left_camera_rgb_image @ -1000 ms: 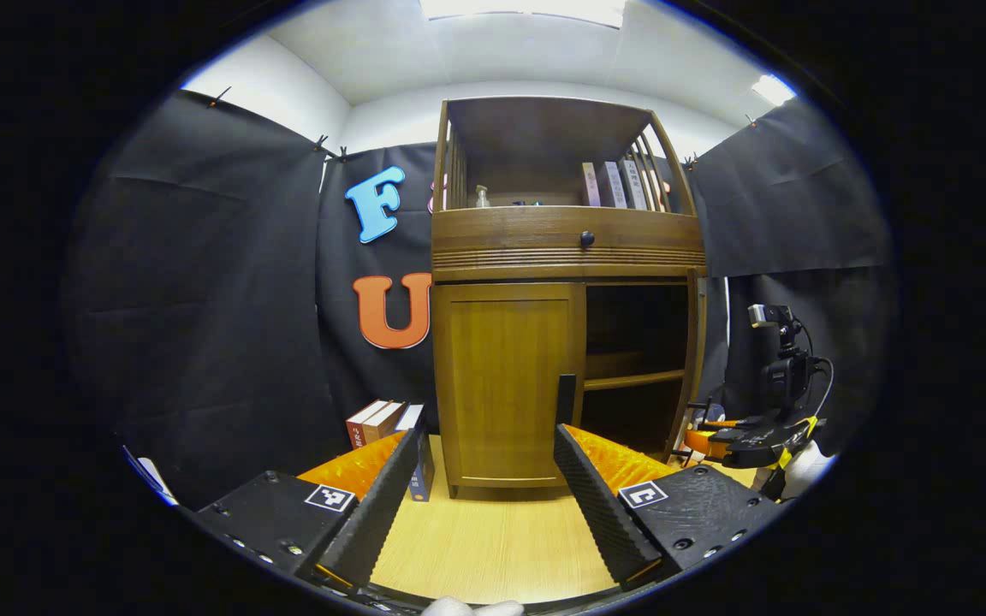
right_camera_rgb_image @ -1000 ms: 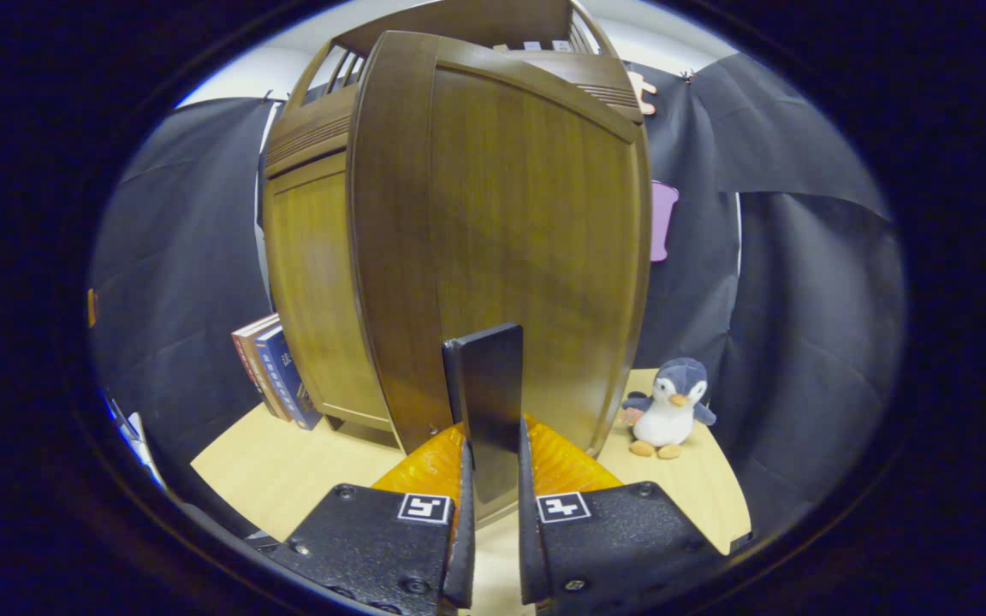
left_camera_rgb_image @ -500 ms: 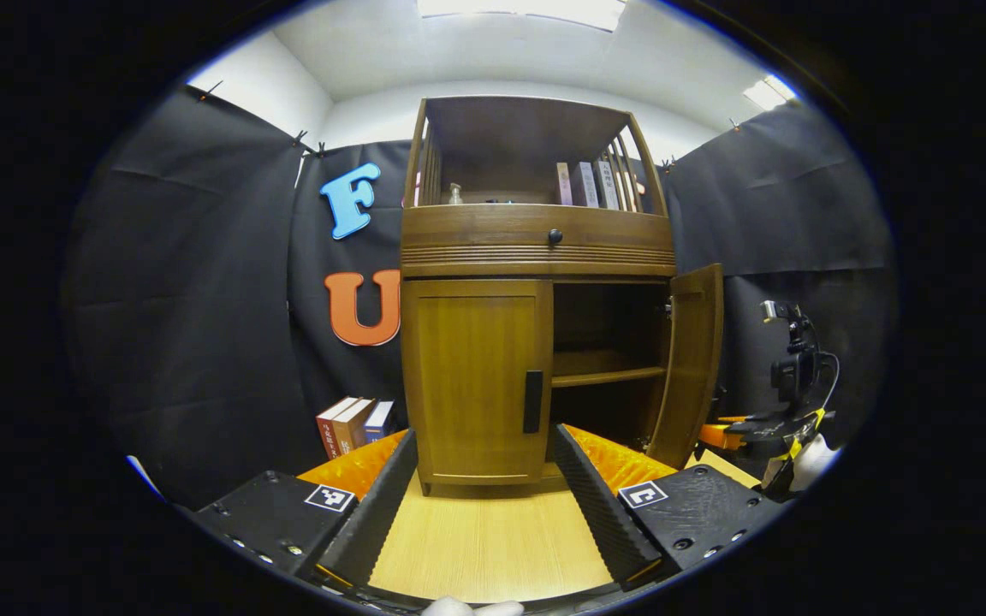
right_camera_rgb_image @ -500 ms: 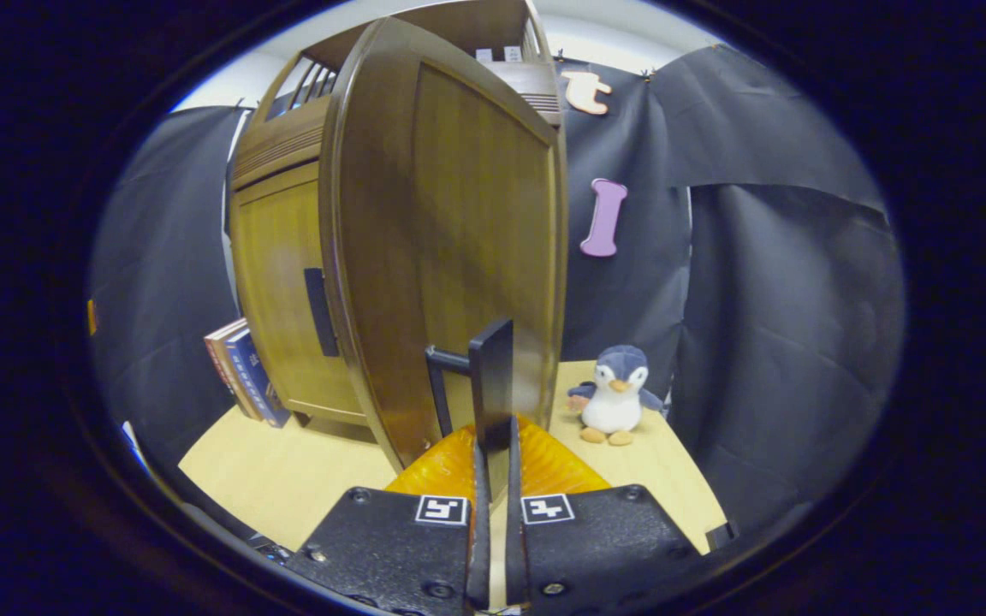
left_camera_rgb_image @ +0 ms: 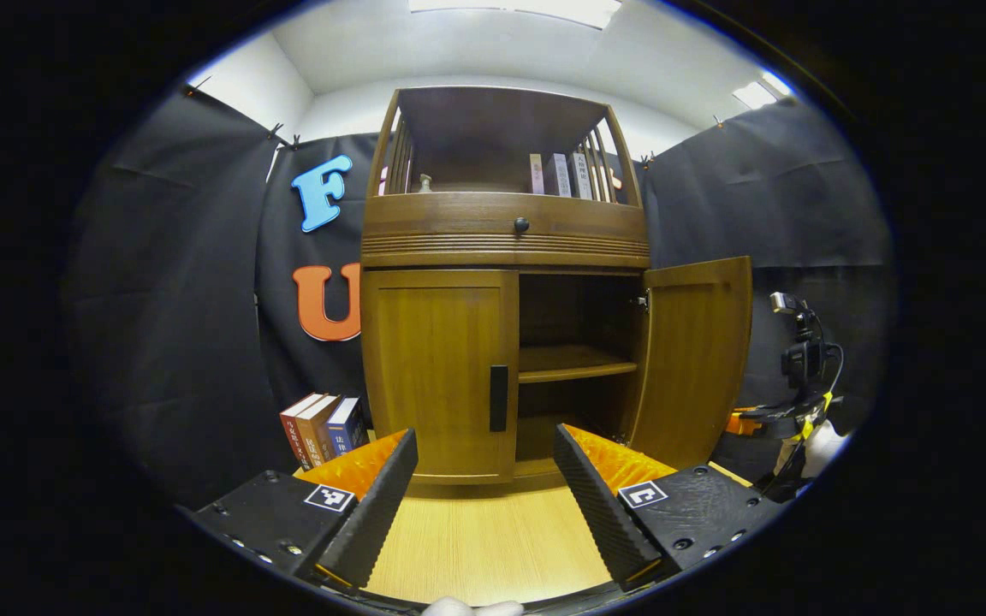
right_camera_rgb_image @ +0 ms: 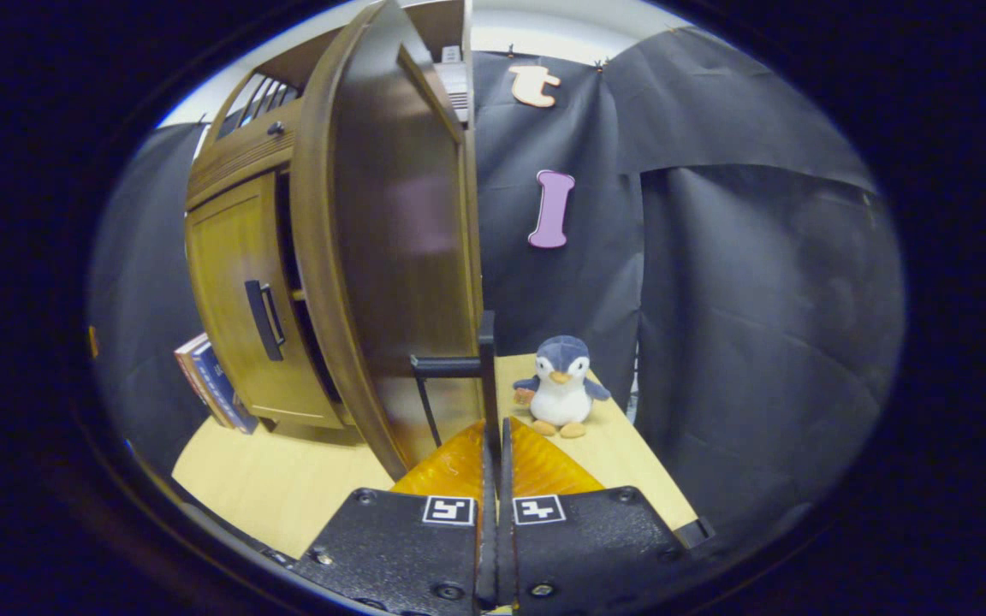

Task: Open the right door of the double-door shoe cabinet with the right hand, and open the left door with the left hand.

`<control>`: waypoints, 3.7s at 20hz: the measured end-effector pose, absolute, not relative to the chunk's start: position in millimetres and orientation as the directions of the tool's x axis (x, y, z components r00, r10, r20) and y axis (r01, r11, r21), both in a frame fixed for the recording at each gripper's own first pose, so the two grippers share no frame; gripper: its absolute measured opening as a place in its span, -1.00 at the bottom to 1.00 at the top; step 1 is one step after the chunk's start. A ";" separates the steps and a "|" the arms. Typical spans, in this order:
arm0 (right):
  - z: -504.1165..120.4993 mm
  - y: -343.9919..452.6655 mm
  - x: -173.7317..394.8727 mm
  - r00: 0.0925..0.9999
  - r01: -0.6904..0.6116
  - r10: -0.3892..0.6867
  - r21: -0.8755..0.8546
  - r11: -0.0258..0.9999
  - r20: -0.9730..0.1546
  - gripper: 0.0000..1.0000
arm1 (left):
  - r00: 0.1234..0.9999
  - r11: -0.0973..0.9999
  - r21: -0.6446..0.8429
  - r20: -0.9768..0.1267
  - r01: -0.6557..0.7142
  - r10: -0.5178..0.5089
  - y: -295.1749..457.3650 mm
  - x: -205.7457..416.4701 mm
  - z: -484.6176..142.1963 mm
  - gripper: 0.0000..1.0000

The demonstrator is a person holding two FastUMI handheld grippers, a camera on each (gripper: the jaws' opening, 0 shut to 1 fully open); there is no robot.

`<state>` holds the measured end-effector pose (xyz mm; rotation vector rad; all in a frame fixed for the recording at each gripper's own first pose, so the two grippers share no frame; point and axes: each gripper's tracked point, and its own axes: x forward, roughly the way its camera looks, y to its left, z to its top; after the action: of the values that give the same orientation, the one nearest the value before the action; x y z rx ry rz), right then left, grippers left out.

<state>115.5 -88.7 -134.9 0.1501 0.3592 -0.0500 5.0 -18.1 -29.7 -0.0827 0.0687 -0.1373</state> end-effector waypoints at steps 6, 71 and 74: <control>-138.2 -119.5 119.4 0.932 -0.023 0.073 0.142 0.990 -0.355 -0.93 | 0.988 0.990 -0.097 -0.105 0.101 -0.111 -48.0 23.8 -35.1 0.92; -39.2 25.1 63.0 0.974 0.052 -0.040 0.051 0.997 -0.222 1.00 | 0.987 0.984 -0.090 -0.025 0.155 -0.158 -5.6 150.4 -46.8 1.00; -37.4 20.0 64.7 0.970 0.057 -0.042 0.056 0.997 -0.240 1.00 | 0.984 0.979 -0.105 -0.016 0.172 -0.175 -25.3 190.1 -56.1 1.00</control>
<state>64.7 20.0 -37.4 0.0626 0.2410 -0.0504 190.1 -25.3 -56.1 -0.1031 0.0255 -0.1749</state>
